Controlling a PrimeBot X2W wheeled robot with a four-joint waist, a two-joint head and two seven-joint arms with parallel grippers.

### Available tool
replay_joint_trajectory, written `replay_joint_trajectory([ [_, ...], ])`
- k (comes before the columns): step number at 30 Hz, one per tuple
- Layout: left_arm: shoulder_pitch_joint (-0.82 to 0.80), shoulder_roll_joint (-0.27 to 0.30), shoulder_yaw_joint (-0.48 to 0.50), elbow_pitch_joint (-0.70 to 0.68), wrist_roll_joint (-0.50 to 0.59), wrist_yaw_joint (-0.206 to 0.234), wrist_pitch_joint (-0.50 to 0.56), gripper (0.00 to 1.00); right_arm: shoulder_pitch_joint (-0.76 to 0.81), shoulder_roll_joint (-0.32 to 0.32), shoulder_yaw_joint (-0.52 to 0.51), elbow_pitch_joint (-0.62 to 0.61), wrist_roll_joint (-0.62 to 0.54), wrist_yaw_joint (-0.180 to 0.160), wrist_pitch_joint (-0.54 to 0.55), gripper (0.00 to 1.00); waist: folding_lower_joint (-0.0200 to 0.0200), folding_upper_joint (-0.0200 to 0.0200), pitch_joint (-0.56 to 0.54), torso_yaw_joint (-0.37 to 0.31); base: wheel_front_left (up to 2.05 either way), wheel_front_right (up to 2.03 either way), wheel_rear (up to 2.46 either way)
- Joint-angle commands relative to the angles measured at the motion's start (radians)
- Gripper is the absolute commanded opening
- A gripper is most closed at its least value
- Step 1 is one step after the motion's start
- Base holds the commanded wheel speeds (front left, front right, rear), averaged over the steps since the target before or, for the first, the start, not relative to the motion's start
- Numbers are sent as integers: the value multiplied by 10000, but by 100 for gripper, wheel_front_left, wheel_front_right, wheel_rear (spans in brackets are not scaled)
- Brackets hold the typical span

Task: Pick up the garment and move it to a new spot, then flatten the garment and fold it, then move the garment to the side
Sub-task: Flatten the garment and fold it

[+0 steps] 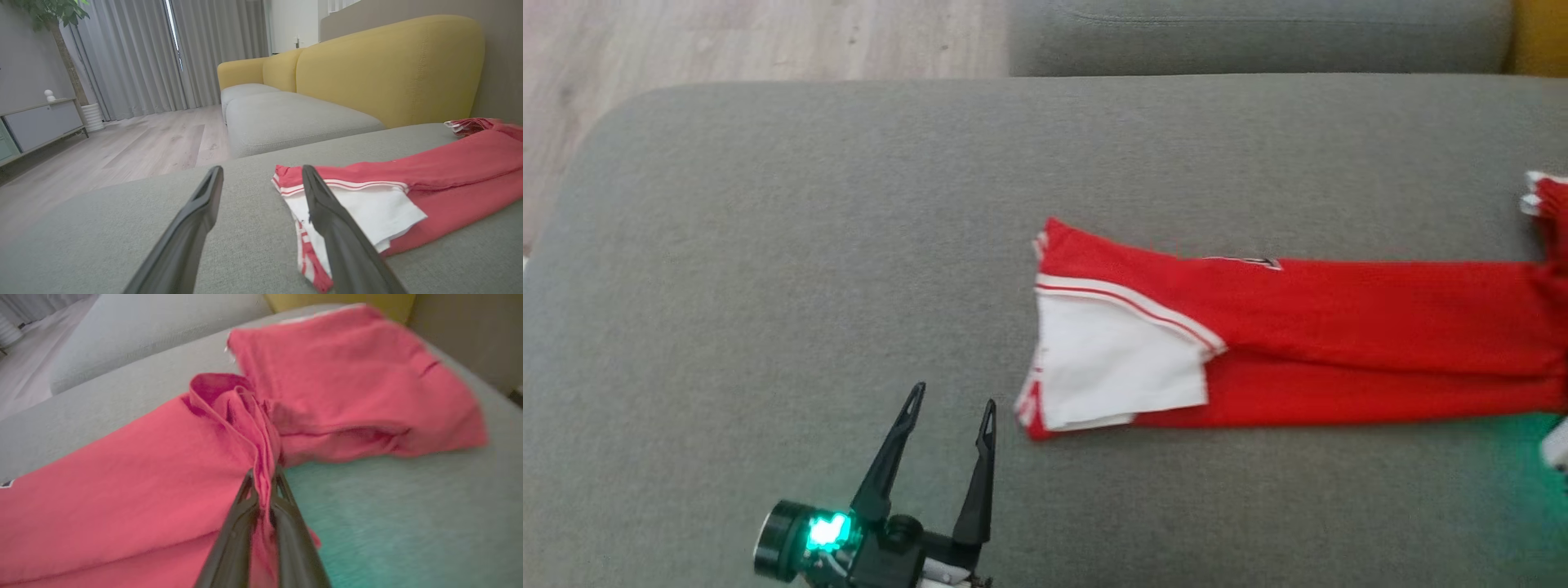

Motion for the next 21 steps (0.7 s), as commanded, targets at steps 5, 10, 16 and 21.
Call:
replay_joint_trajectory([
  [5,28,-155,578,-189,184,-220,-95,100,127,-577,21,-1497,936,63,55,0,0,0,-97,-267,0,0,0],
  [10,200,-299,702,-47,275,-489,-95,100,490,229,524,-4843,2506,63,870,0,0,0,-314,-256,0,0,0],
  [16,238,-426,740,82,393,-788,-95,100,692,1580,1328,-7021,2851,63,1748,0,0,0,-427,164,0,0,0],
  [21,203,-554,778,133,487,-980,-95,100,356,2809,2237,-7430,2675,63,2243,0,0,0,-314,604,0,0,0],
])
